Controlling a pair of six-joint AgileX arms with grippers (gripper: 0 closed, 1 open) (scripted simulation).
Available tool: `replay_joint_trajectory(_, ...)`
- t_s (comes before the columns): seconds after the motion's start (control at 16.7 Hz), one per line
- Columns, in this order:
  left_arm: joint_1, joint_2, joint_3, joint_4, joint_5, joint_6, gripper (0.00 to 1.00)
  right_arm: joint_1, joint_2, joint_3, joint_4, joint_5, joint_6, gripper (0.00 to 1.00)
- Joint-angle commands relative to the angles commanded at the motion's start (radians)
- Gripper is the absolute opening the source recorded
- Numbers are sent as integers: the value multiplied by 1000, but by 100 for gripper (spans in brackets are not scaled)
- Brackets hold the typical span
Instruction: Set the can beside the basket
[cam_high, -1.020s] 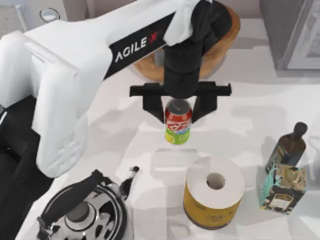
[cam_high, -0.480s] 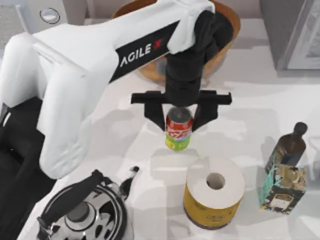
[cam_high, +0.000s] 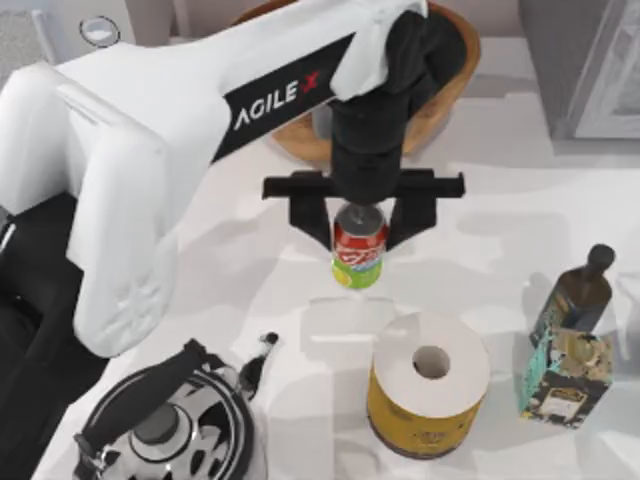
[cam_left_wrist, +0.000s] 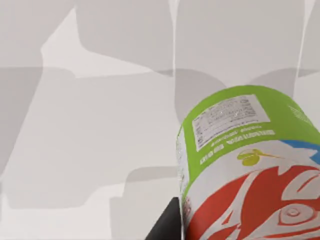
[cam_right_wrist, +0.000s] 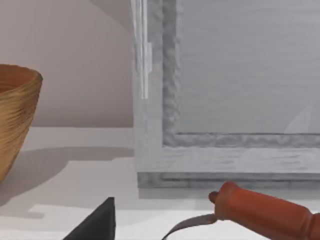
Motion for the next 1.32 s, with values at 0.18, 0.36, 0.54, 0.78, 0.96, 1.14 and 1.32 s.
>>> replay_joint_trajectory(0.18,0,0,0,0,0,0,45,0,0,0,0,0,0,100)
replay_joint_trajectory(0.36,0,0,0,0,0,0,68,0,0,0,0,0,0,100)
replay_joint_trajectory(0.54,0,0,0,0,0,0,90,0,0,0,0,0,0,100)
replay_joint_trajectory(0.78,0,0,0,0,0,0,100,0,0,0,0,0,0,100)
replay_joint_trajectory(0.96,0,0,0,0,0,0,100,0,0,0,0,0,0,100)
replay_joint_trajectory(1.14,-2,0,0,0,0,0,100,0,0,0,0,0,0,100)
replay_joint_trajectory(1.32,-6,11,18,-26,5,-2,100,0,0,0,0,0,0,100)
